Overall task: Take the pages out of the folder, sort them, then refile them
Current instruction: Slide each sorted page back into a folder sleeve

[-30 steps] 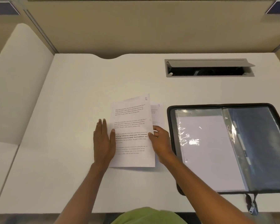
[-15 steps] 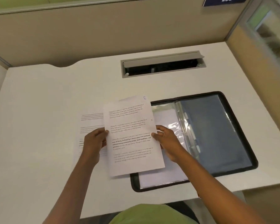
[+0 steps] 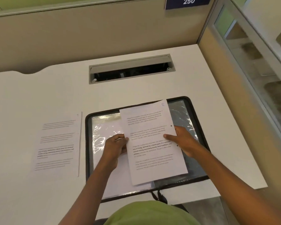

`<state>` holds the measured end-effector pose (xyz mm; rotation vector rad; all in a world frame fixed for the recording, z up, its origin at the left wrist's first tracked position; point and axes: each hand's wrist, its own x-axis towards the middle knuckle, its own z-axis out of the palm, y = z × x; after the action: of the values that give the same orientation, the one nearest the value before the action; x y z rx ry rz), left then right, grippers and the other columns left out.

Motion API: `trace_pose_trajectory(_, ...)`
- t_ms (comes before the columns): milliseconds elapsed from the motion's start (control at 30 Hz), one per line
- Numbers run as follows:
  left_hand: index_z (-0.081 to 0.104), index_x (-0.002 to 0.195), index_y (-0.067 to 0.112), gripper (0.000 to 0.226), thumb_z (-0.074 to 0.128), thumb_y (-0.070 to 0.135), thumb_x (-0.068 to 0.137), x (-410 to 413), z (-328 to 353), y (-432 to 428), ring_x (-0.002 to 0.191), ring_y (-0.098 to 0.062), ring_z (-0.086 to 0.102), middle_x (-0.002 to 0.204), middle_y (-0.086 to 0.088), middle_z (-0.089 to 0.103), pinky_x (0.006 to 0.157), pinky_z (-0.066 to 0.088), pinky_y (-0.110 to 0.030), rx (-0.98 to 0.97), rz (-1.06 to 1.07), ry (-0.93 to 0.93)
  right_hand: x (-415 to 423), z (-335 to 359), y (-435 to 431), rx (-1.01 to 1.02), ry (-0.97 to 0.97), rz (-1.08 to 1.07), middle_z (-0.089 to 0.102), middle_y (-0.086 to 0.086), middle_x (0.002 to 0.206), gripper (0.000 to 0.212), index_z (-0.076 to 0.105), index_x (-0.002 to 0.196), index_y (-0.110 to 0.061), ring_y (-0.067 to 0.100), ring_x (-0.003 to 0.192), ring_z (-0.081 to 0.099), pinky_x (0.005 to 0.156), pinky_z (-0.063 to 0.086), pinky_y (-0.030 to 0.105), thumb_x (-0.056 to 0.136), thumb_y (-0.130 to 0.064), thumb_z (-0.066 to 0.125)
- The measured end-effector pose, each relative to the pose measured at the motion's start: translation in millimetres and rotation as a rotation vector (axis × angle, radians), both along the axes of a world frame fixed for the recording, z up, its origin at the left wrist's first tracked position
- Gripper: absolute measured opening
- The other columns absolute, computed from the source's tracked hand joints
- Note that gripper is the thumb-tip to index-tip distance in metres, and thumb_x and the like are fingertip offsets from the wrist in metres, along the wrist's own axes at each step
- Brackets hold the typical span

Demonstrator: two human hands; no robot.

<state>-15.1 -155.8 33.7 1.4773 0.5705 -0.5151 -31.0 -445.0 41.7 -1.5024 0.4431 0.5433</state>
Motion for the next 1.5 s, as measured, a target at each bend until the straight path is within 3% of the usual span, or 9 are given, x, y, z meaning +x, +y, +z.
trace_pose_trajectory(167, 0.068, 0.125, 0.017, 0.031, 0.067, 0.006, 0.095, 19, -18, -48, 0.090, -0.016, 0.071, 0.103, 0.005, 0.075, 0.089, 0.060, -0.037, 0.533, -0.195, -0.386, -2, 3, -62, -0.015, -0.006, -0.038, 0.075, 0.001, 0.121, 0.037, 0.065, 0.131, -0.018, 0.022, 0.109, 0.072, 0.094, 0.059, 0.043, 0.095, -0.011, 0.071)
trace_pose_trajectory(300, 0.057, 0.147, 0.010, 0.050, 0.067, 0.007, 0.098, 57, -32, -75, 0.131, -0.030, 0.052, 0.143, -0.012, 0.060, 0.113, 0.040, -0.040, 0.770, -0.489, -0.609, -6, 6, -105, -0.041, 0.000, -0.065, 0.075, -0.001, 0.121, 0.036, 0.065, 0.130, -0.021, 0.021, 0.106, 0.074, 0.088, 0.062, 0.040, 0.095, -0.017, 0.072)
trace_pose_trajectory(433, 0.064, 0.141, 0.018, 0.049, 0.076, 0.020, 0.093, 94, -43, -93, 0.132, -0.035, 0.053, 0.142, -0.008, 0.060, 0.107, 0.047, -0.050, 0.925, -0.723, -0.673, -11, 9, -136, -0.035, 0.011, -0.081, 0.075, 0.002, 0.120, 0.037, 0.065, 0.131, -0.018, 0.026, 0.105, 0.074, 0.089, 0.061, 0.045, 0.094, -0.019, 0.072)
trace_pose_trajectory(767, 0.064, 0.140, 0.025, 0.049, 0.076, 0.024, 0.092, 127, -36, -117, 0.129, -0.029, 0.048, 0.136, -0.002, 0.059, 0.106, 0.031, -0.045, 0.992, -0.838, -0.682, -23, 3, -157, -0.006, 0.030, -0.133, 0.076, 0.003, 0.119, 0.035, 0.065, 0.129, -0.017, 0.028, 0.104, 0.075, 0.092, 0.060, 0.051, 0.095, -0.019, 0.071)
trace_pose_trajectory(933, 0.067, 0.131, 0.030, 0.036, 0.070, 0.027, 0.095, 141, -25, -128, 0.118, -0.022, 0.050, 0.119, 0.003, 0.060, 0.093, 0.025, -0.039, 0.956, -0.867, -0.616, -27, 0, -153, 0.002, 0.038, -0.136, 0.075, 0.003, 0.120, 0.036, 0.065, 0.130, -0.018, 0.028, 0.105, 0.074, 0.092, 0.059, 0.053, 0.095, -0.020, 0.071)
trace_pose_trajectory(1067, 0.070, 0.102, 0.030, 0.011, 0.074, 0.029, 0.093, 154, -15, -134, 0.100, -0.017, 0.060, 0.098, 0.009, 0.065, 0.089, 0.029, -0.039, 0.865, -0.817, -0.544, -29, 1, -150, 0.024, 0.034, -0.160, 0.075, 0.004, 0.121, 0.036, 0.065, 0.131, -0.017, 0.028, 0.107, 0.073, 0.095, 0.058, 0.052, 0.095, -0.018, 0.071)
trace_pose_trajectory(1300, 0.068, 0.086, 0.026, 0.015, 0.072, 0.012, 0.086, 160, -15, -134, 0.089, -0.018, 0.066, 0.086, 0.009, 0.072, 0.103, 0.042, -0.049, 0.768, -0.787, -0.541, -35, 3, -149, 0.010, 0.019, -0.191, 0.076, 0.004, 0.119, 0.033, 0.066, 0.128, -0.017, 0.027, 0.105, 0.074, 0.088, 0.061, 0.045, 0.096, -0.017, 0.070)
trace_pose_trajectory(1400, 0.065, 0.076, 0.034, 0.020, 0.077, 0.020, 0.083, 160, -21, -131, 0.084, -0.014, 0.069, 0.078, 0.014, 0.072, 0.104, 0.044, -0.051, 0.752, -0.753, -0.544, -34, 5, -154, -0.023, -0.002, -0.231, 0.077, 0.002, 0.116, 0.032, 0.066, 0.127, -0.019, 0.025, 0.102, 0.075, 0.080, 0.062, 0.037, 0.095, -0.017, 0.070)
trace_pose_trajectory(1500, 0.062, 0.069, 0.042, 0.014, 0.073, 0.034, 0.075, 159, -23, -130, 0.080, -0.010, 0.069, 0.074, 0.017, 0.071, 0.099, 0.049, -0.051, 0.706, -0.738, -0.571, -29, 7, -163, -0.045, -0.020, -0.293, 0.076, 0.002, 0.117, 0.034, 0.066, 0.128, -0.018, 0.025, 0.104, 0.074, 0.088, 0.060, 0.043, 0.095, -0.015, 0.070)
